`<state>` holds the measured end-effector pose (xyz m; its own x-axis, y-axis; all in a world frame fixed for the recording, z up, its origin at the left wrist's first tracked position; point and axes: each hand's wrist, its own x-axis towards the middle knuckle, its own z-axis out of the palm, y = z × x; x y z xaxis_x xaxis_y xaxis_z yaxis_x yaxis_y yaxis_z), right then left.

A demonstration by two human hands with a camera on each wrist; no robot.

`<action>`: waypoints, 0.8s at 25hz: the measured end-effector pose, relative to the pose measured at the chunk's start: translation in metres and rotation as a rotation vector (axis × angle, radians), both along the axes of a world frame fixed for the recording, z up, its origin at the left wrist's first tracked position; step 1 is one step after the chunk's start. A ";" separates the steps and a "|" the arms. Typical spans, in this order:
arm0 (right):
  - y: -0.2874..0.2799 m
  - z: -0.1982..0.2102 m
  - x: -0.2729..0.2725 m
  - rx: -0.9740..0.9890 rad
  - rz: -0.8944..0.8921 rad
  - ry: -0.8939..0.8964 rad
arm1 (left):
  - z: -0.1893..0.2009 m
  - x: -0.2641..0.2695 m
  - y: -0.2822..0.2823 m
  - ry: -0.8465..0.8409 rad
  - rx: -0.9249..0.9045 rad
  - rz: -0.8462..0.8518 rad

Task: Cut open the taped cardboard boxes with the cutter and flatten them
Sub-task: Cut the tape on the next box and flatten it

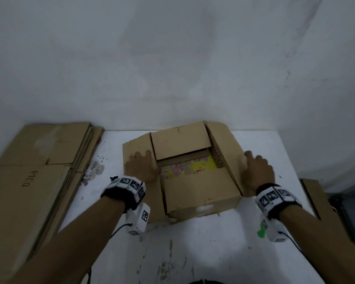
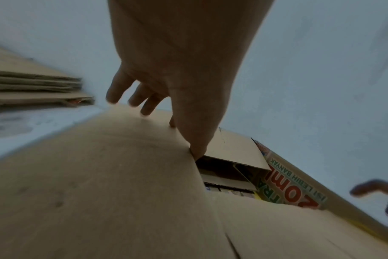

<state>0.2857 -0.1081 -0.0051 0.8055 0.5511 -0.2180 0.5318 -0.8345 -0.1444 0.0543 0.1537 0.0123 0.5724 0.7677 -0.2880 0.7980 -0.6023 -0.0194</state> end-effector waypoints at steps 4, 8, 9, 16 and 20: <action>0.031 0.018 -0.039 0.171 0.360 -0.031 | -0.001 0.035 0.027 -0.050 0.144 -0.213; 0.051 0.015 -0.066 -0.006 0.591 0.238 | -0.009 0.073 0.046 -0.009 0.083 -0.292; 0.053 0.013 -0.068 -0.090 0.598 0.284 | -0.013 0.080 0.049 0.035 0.071 -0.317; 0.030 0.027 -0.072 0.147 0.626 0.015 | -0.016 0.089 0.076 0.109 0.109 -0.463; 0.013 0.048 -0.088 0.194 0.672 -0.159 | -0.021 0.086 0.083 0.212 0.117 -0.484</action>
